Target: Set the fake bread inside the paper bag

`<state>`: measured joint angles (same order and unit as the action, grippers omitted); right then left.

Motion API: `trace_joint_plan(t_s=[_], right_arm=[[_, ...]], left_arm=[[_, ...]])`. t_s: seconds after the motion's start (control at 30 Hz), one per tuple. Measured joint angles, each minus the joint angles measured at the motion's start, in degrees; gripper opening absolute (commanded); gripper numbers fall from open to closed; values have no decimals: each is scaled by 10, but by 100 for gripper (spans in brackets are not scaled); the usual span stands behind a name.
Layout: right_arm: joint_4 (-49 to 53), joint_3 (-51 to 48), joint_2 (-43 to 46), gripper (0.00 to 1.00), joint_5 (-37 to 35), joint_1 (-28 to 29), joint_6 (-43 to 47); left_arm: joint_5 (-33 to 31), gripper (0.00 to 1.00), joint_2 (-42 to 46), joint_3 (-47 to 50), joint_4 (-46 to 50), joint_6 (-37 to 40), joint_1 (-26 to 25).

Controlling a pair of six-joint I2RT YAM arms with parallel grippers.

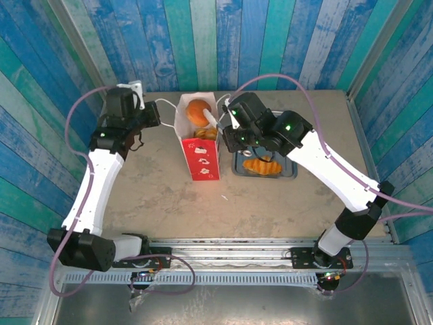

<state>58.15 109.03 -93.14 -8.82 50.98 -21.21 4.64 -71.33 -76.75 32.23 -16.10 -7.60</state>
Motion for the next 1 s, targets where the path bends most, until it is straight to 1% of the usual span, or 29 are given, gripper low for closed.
trace_joint_plan(t_s=[0.23, 0.43, 0.63, 0.9, 1.0], right_arm=[[24, 10, -12, 33, -19, 0, 7], [25, 11, -17, 39, -21, 0, 10], [25, 11, -17, 43, -21, 0, 11], [22, 11, -17, 44, -19, 1, 11], [16, 11, -17, 44, -16, 1, 11]], left_arm=[[-2, 6, 25, 10, -5, -2, 0], [2, 6, 26, 13, -9, -2, 0], [4, 6, 26, 19, -13, -4, 0], [5, 7, 27, 22, -13, -4, 0], [9, 11, 27, 23, -14, -4, 0]])
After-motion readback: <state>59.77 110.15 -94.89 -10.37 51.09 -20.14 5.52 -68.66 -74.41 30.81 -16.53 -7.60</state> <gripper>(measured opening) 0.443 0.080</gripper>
